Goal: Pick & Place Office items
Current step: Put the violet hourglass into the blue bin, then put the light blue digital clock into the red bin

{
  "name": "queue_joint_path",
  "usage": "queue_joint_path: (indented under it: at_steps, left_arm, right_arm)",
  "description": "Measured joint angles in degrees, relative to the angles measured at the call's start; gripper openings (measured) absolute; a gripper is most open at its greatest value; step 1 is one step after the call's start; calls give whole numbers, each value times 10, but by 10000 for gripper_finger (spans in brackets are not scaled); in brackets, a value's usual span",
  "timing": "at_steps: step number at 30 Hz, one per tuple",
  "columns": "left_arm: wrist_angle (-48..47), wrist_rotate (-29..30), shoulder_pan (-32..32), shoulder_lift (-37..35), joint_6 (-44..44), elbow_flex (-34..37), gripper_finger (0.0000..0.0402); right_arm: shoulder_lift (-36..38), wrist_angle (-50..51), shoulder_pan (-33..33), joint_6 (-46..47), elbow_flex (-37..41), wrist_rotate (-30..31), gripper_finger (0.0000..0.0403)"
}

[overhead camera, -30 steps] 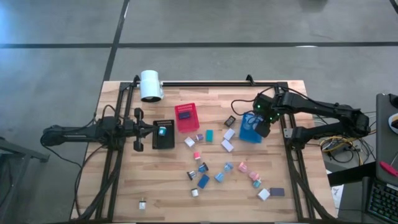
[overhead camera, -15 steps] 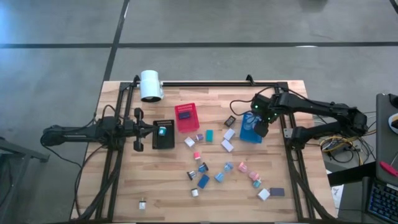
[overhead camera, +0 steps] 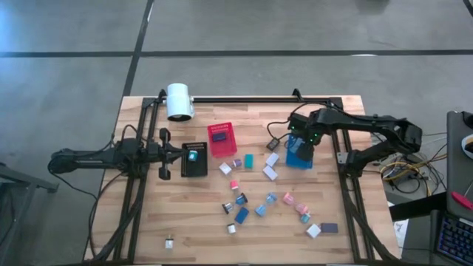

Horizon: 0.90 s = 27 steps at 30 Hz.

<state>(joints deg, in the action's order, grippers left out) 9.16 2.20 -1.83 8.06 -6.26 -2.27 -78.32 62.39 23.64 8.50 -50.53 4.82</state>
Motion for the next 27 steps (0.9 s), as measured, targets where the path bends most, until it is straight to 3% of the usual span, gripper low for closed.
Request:
queue_joint_path:
  at_steps: [15,21,24,27]
  left_arm:
    - [-1,0,0,0,0,0,7]
    - [-1,0,0,0,0,0,7]
    - [-1,0,0,0,1,0,7]
    - [-1,0,0,0,7,0,7]
  right_arm:
    - [-2,5,0,-12,-32,0,256]
    - [2,93,0,-14,-92,-1,285]
    - [32,127,0,-14,-129,1,291]
    - [100,62,-7,-38,-143,1,287]
